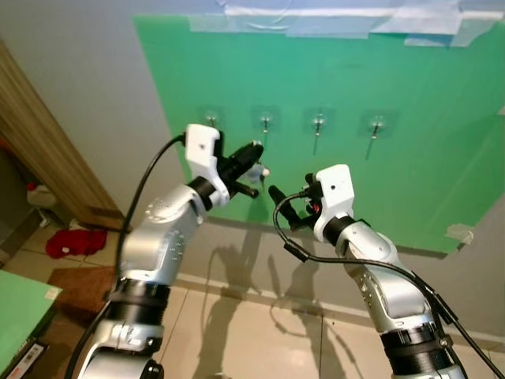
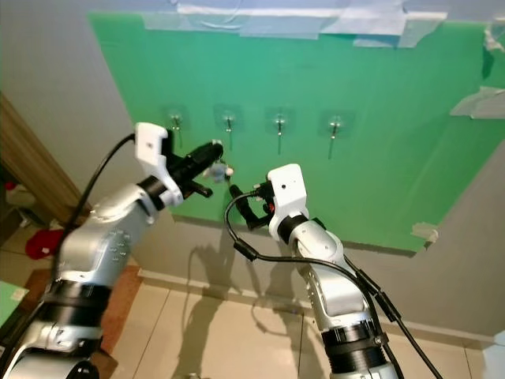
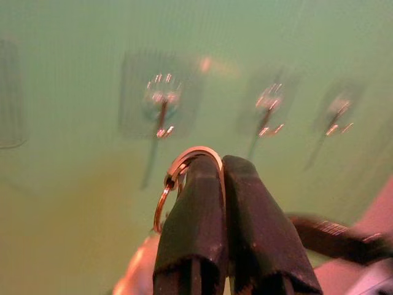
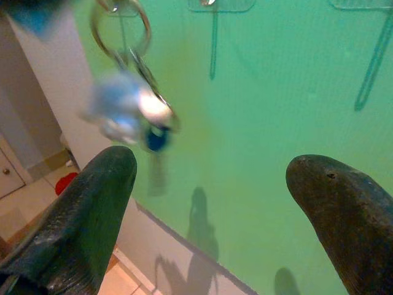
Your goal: Hang keys on a hook
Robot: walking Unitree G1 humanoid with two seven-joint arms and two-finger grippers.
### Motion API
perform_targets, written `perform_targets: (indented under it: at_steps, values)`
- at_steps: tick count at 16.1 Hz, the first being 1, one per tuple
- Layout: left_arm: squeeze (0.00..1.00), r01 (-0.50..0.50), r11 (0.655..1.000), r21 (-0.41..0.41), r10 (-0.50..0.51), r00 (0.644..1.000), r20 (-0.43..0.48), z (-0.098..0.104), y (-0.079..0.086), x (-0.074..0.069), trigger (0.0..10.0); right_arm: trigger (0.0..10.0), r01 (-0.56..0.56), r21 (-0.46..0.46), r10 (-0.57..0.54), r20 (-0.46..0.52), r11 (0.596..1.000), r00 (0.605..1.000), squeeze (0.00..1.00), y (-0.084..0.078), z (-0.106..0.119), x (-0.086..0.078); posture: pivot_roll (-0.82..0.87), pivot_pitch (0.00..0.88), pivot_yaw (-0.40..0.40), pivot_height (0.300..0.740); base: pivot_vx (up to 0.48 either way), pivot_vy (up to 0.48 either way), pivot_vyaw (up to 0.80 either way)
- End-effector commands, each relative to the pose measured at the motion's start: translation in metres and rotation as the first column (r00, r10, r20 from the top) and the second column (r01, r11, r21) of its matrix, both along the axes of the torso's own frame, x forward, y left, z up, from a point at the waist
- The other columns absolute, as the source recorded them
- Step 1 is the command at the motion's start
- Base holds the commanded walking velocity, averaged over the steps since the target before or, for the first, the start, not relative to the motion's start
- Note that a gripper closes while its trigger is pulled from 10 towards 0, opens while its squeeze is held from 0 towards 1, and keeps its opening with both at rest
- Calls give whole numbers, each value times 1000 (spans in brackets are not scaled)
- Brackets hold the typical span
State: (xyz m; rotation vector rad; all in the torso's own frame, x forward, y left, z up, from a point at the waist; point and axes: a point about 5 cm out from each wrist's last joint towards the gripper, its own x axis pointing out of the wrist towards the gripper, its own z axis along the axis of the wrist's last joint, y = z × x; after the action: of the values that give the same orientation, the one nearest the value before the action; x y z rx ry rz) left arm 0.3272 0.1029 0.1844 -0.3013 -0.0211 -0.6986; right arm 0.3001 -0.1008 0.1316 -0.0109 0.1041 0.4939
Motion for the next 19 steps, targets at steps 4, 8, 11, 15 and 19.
perform_targets:
  at_steps: [4, 8, 11, 15, 19]
  values:
    - [0, 48, 961, -273, -65, 996, -55, 26, 1, -6, 0, 10000, -19, 2, 19, 13, 1000, 1000, 0, 3, 6, 3, -43, 0, 94, 740, 0, 0, 0]
    - [0, 74, 929, -363, -115, 989, -91, 34, -3, -4, 0, 10000, -24, 10, 24, 11, 1000, 1000, 0, 6, 5, 2, -47, 0, 104, 740, 0, 0, 0]
    - [0, 83, 895, -438, -156, 978, -135, 41, -4, 6, 0, 10000, -16, 18, 16, 11, 1000, 1000, 0, 8, 5, 0, -58, 0, 125, 740, 0, 0, 0]
    - [0, 93, 867, -490, -185, 972, -144, 50, -4, 11, 0, 10000, -2, 25, 2, 16, 1000, 1000, 0, 7, 6, 1, -66, 0, 137, 740, 0, 0, 0]
    - [0, 86, 869, -488, -192, 966, -171, 47, 0, 19, 0, 10000, 4, 28, -5, 23, 1000, 1000, 0, 6, 8, 3, -64, 0, 144, 740, 0, 0, 0]
